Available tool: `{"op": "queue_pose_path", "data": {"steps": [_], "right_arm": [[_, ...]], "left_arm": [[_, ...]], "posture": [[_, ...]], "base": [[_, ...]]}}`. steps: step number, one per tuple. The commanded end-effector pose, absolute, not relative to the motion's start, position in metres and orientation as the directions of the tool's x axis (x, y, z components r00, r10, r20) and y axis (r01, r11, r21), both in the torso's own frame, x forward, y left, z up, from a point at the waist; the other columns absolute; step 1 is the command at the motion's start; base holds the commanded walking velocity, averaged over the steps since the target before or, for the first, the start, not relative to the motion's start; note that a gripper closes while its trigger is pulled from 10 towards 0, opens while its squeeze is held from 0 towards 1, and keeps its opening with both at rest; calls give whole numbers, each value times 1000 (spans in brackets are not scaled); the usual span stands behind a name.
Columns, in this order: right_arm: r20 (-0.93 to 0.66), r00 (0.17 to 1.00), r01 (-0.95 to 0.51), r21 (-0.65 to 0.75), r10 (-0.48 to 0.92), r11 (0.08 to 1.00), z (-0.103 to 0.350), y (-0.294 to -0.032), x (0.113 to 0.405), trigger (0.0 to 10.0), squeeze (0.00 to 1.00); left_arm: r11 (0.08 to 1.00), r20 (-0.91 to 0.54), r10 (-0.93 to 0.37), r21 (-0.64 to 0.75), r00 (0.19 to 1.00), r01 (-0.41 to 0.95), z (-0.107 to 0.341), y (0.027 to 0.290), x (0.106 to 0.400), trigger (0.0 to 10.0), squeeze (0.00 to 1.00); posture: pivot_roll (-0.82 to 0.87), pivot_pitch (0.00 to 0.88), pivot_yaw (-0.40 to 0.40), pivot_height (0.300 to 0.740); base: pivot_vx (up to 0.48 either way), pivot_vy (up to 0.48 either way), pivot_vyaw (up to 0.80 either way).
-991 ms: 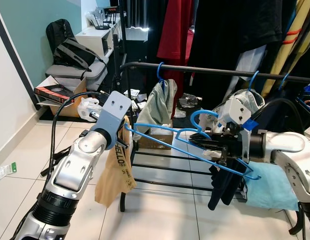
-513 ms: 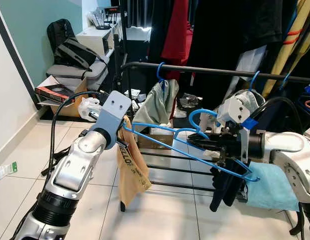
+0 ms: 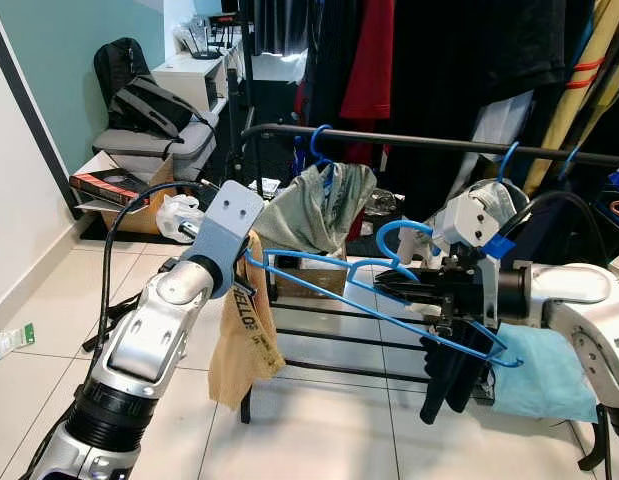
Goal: Hang hanger
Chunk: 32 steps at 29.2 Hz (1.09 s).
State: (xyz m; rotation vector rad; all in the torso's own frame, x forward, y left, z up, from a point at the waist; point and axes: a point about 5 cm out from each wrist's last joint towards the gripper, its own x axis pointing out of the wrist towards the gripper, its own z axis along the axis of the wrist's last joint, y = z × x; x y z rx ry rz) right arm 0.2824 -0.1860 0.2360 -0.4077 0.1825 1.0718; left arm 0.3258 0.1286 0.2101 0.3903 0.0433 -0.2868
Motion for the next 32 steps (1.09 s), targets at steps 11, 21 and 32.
{"op": "queue_pose_path", "data": {"steps": [11,21,32], "right_arm": [[-377,497,-868,-228,782,442,230,-183,285,10000,0],[-407,598,-799,-247,690,548,222,-192,298,10000,0],[-390,573,-818,-215,721,534,217,-180,300,10000,0]], "left_arm": [[882,-74,-271,380,960,278,218,126,326,10000,0],[890,-60,-280,358,958,283,222,125,325,10000,0],[893,-9,-403,217,915,395,233,101,322,10000,0]], "posture": [[-90,0,14,740],[-89,0,13,740],[-89,0,13,740]], "base": [[0,0,0],[0,0,0],[0,0,0]]}}
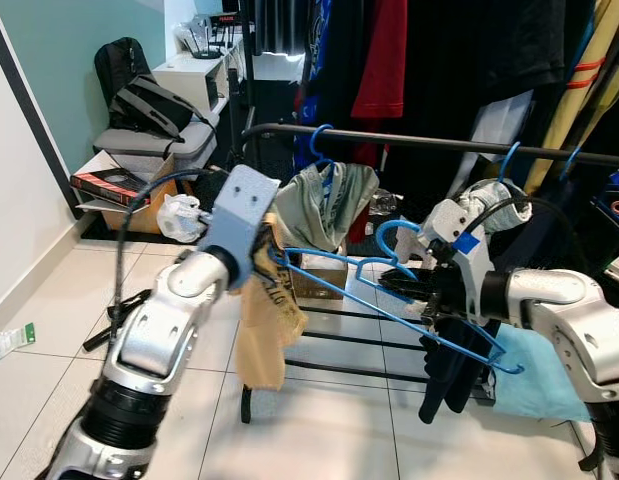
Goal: Hang hanger
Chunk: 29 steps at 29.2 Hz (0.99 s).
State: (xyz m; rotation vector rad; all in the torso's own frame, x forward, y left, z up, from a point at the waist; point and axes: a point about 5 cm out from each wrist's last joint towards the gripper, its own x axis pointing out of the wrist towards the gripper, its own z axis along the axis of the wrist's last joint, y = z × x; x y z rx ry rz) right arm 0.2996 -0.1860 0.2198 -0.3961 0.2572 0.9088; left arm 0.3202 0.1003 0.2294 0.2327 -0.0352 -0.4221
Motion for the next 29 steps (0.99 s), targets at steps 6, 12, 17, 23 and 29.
{"op": "queue_pose_path", "data": {"steps": [6,12,17,23,29], "right_arm": [[-383,577,-816,-227,722,532,218,-176,304,10000,0],[-377,588,-808,-236,716,539,219,-175,306,10000,0],[-366,627,-778,-248,688,577,220,-176,312,10000,0],[-319,714,-700,-281,623,657,226,-181,324,10000,0],[-250,771,-637,-290,586,714,238,-183,333,10000,0]], "left_arm": [[912,-14,-385,149,923,382,236,99,328,10000,0],[919,-23,-370,136,929,369,236,99,329,10000,0],[918,-23,-389,76,921,390,238,98,327,10000,0],[875,-21,-484,28,875,484,235,88,319,10000,0],[853,-73,-516,45,853,520,220,82,314,10000,0]], "posture": [[-91,0,16,740],[-90,0,16,740],[-86,0,15,740],[-85,0,16,740],[-86,0,15,740]], "base": [[0,0,0],[0,0,0],[0,0,0],[0,0,0],[0,0,0]]}}
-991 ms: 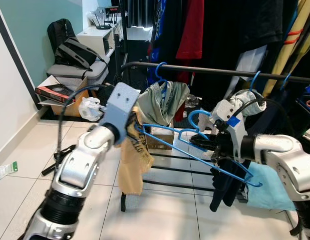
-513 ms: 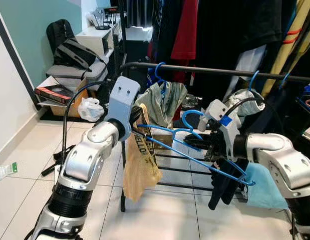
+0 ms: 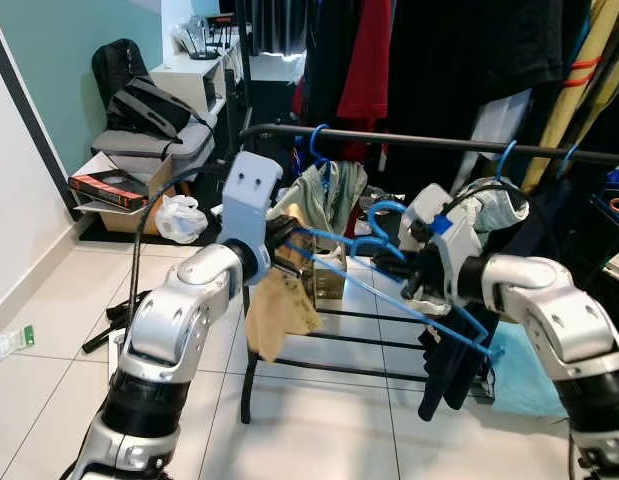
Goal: Hang hanger
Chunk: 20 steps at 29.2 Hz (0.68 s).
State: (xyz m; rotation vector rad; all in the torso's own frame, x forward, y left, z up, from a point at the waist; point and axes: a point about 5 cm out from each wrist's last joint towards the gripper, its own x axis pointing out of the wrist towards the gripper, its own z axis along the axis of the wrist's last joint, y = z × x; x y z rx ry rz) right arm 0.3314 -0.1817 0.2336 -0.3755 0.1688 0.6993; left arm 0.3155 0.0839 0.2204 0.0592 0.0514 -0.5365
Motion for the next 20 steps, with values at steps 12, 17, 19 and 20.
{"op": "queue_pose_path", "data": {"steps": [12,17,19,20], "right_arm": [[-231,749,-662,-288,621,692,239,-170,333,10000,0],[-242,735,-678,-281,633,680,235,-164,332,10000,0],[-254,740,-673,-274,623,687,231,-164,333,10000,0],[-267,755,-655,-270,598,706,228,-168,336,10000,0]], "left_arm": [[855,-29,-517,24,856,517,226,73,317,10000,0],[861,28,-508,14,861,508,236,73,318,10000,0],[872,91,-489,8,868,490,247,78,318,10000,0],[881,137,-469,5,873,472,256,87,320,10000,0]], "posture": [[-92,0,14,740],[-92,0,14,740],[-92,0,14,740],[-88,0,12,740]], "base": [[0,0,0],[0,0,0],[0,0,0],[0,0,0]]}}
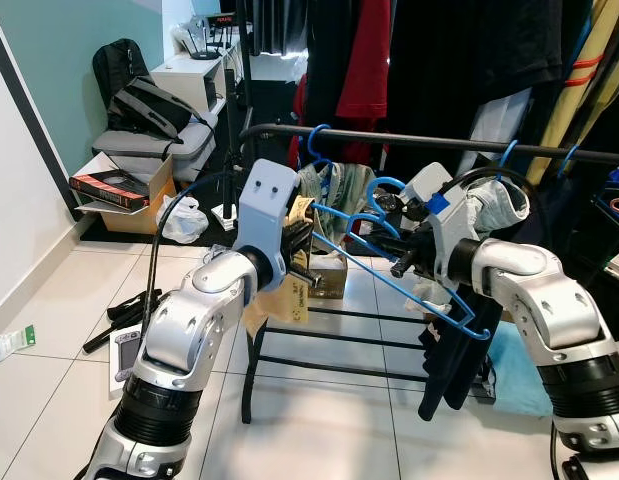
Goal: Hang hanger
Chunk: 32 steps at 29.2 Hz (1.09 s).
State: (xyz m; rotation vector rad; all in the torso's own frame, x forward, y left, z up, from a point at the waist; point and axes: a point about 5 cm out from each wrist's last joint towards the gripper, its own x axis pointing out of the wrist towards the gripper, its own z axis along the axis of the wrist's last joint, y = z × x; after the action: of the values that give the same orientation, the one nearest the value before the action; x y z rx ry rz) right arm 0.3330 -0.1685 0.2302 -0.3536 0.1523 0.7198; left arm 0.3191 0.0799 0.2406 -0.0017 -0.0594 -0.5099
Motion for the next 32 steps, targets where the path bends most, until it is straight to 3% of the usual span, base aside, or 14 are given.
{"op": "queue_pose_path", "data": {"steps": [1,8,9,16,21,27,32], "right_arm": [[-267,755,-655,-270,598,706,228,-168,336,10000,0],[-308,818,-560,-238,485,793,221,-185,344,10000,0],[-323,853,-489,-215,411,845,218,-196,349,10000,0],[-329,871,-443,-199,366,874,218,-204,352,10000,0],[-309,905,-357,-173,293,918,220,-217,356,10000,0],[-242,925,-334,-151,293,930,230,-215,361,10000,0],[-136,941,-327,-125,310,937,247,-209,365,10000,0]], "left_arm": [[881,137,-469,5,873,472,256,87,320,10000,0],[904,296,-404,-17,866,428,291,118,321,10000,0],[897,370,-402,-24,837,441,308,129,317,10000,0],[883,408,-417,-30,812,468,315,132,313,10000,0],[817,441,-500,-47,746,575,313,127,302,10000,0],[706,378,-653,-9,656,708,296,109,291,10000,0],[576,185,-811,90,555,812,260,87,275,10000,0]], "posture": [[-88,0,12,740],[-83,0,10,740],[-81,0,10,740],[-81,0,10,740],[-83,0,5,740],[-79,0,3,740],[-81,0,5,740]], "base": [[0,0,0],[0,0,0],[0,0,0],[0,0,0],[0,0,0],[0,0,0],[0,0,0]]}}
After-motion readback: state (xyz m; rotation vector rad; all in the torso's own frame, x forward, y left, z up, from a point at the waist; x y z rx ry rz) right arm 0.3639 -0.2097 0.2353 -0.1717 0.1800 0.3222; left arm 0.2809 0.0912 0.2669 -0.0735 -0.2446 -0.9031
